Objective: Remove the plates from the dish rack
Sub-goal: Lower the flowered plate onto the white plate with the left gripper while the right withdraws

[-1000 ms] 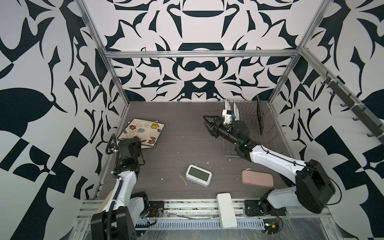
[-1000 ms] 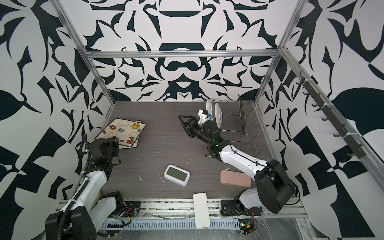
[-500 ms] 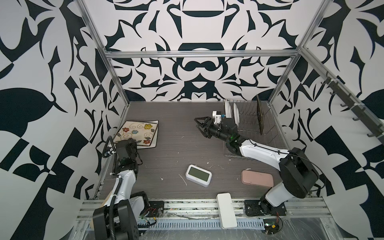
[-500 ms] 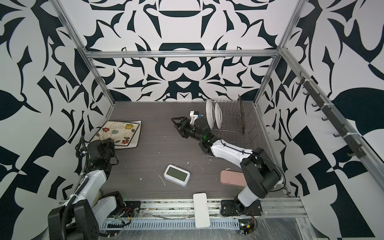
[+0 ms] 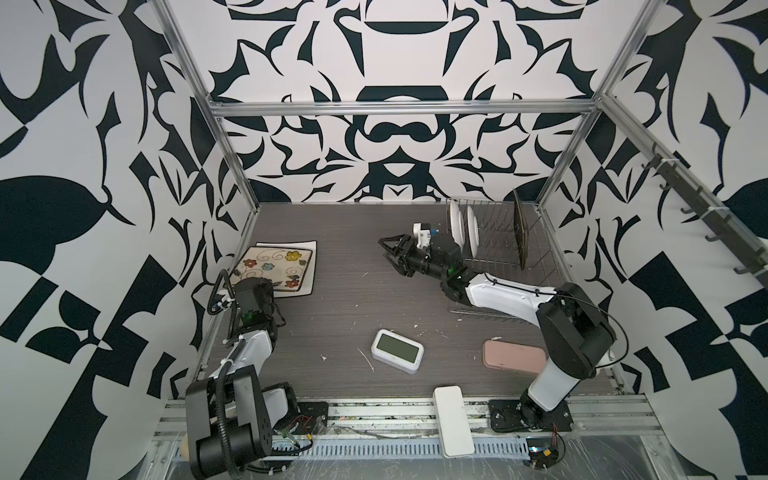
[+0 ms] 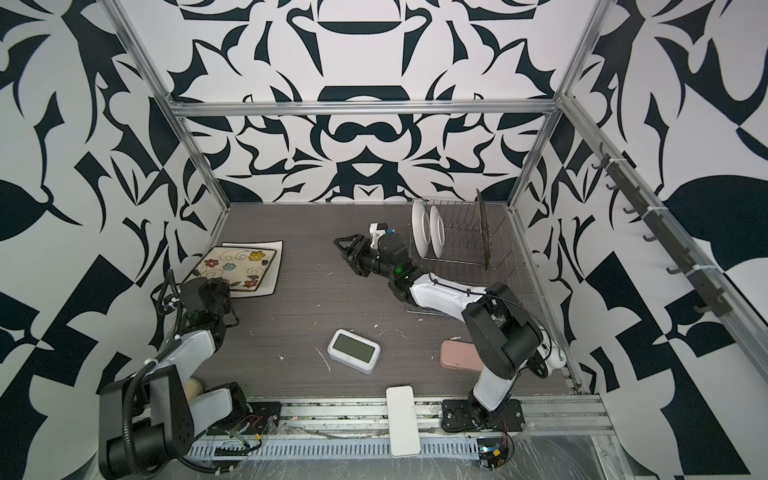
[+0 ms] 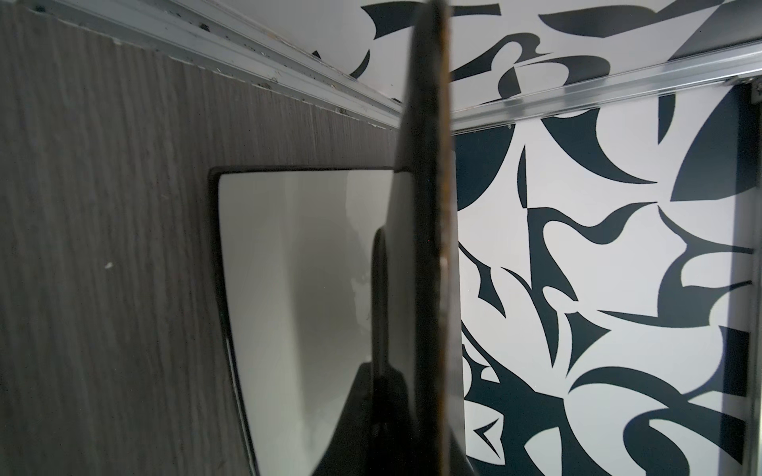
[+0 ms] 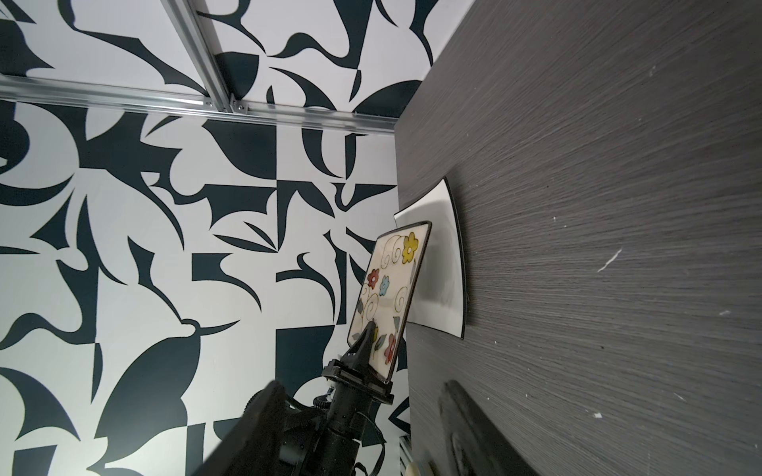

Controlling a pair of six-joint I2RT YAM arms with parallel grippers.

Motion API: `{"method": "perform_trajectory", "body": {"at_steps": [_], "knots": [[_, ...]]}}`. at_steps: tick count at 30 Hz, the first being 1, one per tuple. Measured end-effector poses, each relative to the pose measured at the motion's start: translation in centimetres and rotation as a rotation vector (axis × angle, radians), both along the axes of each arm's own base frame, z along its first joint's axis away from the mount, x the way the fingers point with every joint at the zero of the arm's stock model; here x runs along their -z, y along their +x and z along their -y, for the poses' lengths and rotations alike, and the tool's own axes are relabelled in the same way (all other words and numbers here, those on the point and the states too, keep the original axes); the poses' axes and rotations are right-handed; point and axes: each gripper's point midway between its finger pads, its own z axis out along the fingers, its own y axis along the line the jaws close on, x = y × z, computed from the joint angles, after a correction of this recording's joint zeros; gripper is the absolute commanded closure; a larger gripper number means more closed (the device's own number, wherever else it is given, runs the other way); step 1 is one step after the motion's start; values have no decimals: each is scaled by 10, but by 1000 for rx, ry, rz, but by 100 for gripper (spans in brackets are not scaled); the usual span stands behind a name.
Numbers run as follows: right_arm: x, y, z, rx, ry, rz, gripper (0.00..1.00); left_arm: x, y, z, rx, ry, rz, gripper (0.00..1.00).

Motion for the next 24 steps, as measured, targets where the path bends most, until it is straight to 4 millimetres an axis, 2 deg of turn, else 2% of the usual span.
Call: {"method": "perform_trajectory", "body": {"at_steps": [10, 20, 24], "knots": [[19, 2, -12, -27, -19, -29, 37, 9, 8, -3, -3, -4, 4, 100], [18, -1, -19, -49, -14, -28, 37, 13, 12, -3, 3, -7, 7, 100], [17, -2, -20, -54, -13, -27, 36, 23, 16, -3, 10, -18, -7, 100]]}}
